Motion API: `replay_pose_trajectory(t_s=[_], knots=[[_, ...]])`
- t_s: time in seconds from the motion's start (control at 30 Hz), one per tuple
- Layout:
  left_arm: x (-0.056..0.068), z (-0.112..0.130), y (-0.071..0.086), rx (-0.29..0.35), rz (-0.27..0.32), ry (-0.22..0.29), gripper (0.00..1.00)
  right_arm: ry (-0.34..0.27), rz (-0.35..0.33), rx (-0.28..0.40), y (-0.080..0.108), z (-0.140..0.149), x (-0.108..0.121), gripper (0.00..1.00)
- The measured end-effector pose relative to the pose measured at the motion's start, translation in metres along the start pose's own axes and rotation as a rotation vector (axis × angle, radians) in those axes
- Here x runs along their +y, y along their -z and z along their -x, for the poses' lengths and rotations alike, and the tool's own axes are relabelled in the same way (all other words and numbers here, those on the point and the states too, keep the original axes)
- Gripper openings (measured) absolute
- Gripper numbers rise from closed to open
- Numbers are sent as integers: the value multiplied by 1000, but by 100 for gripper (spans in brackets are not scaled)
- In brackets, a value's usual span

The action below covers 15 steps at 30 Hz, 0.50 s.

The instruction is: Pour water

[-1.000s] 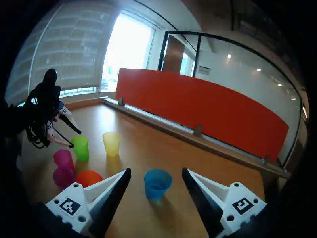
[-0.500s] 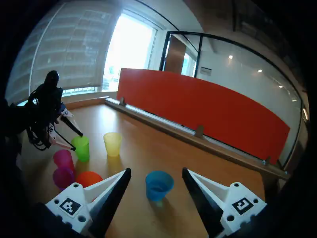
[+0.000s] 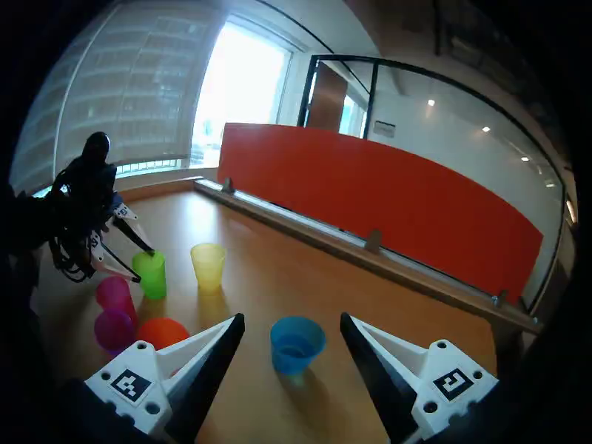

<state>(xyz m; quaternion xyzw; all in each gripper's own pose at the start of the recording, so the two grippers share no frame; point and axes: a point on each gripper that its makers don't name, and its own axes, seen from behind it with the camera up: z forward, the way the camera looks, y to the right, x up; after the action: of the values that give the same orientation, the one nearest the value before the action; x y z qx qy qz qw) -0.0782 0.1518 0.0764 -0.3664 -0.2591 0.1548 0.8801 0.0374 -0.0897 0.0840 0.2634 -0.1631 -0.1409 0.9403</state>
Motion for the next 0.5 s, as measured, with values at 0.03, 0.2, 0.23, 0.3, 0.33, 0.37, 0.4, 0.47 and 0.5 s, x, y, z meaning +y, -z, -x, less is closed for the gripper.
replay_pose_trajectory(t_s=[0.03, 0.2, 0.23, 0.3, 0.33, 0.37, 0.4, 0.47, 0.5], knots=[[0, 1, -2, -1, -2, -5, 91, -1, 0, -1, 0, 0, 0, 100], [-1, 2, -6, 0, -7, -15, 91, 2, -4, -8, -1, 4, -1, 100], [-1, 2, -7, 0, -4, -11, 91, 4, -4, -10, -1, 4, -1, 100], [-1, 1, -9, 3, 1, -3, 91, 8, -4, -14, -2, 6, -2, 100], [-1, 1, -9, 4, 2, -1, 91, 9, -4, -15, -2, 6, -2, 100], [-1, 0, -10, 5, 3, 1, 91, 10, -4, -15, -2, 6, -2, 100], [-2, 0, -11, 6, 3, 2, 91, 11, -5, -16, -3, 6, -3, 100], [-2, -1, -11, 10, 1, 1, 91, 12, -6, -16, -3, 6, -3, 100], [-3, -1, -11, 11, 0, 1, 91, 12, -5, -16, -3, 6, -3, 100]])
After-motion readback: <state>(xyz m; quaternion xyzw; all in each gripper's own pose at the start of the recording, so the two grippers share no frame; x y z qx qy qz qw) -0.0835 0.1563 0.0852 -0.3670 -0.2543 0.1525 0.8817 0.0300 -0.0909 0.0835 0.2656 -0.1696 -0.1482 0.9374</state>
